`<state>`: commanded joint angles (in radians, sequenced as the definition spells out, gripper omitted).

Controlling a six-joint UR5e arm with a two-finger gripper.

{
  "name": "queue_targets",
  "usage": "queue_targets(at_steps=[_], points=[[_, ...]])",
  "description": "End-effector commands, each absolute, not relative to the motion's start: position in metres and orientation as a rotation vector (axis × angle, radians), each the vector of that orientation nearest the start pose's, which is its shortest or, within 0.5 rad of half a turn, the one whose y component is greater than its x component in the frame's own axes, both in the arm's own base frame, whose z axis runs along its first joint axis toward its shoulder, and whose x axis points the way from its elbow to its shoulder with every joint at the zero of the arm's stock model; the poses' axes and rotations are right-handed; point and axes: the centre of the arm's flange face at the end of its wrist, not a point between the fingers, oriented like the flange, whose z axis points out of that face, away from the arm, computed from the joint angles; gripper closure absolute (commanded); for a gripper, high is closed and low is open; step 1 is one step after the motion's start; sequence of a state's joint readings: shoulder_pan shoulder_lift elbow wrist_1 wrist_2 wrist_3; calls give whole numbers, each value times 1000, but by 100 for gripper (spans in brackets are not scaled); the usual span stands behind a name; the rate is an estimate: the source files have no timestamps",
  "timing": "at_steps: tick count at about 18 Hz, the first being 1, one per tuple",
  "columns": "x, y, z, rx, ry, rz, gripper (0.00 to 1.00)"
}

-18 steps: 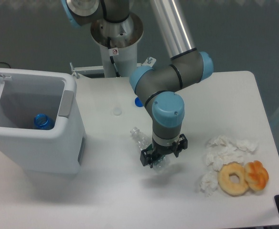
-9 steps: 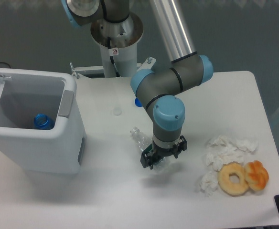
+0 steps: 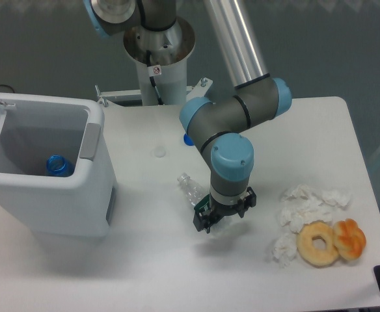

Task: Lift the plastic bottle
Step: 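Lower the gripper around the bottle's green label and close it, then lift the gripped bottle up off the table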

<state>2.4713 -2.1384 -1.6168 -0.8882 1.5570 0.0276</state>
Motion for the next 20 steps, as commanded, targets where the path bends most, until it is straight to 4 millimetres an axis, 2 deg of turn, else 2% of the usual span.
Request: queue_targets(at_steps=[3,9,20], points=[[-425,516,196,-2799,-1292,19,0],[-421,516,196,-2803,-1286,17,0],[-415,520,195,-2815,-1265,18,14]])
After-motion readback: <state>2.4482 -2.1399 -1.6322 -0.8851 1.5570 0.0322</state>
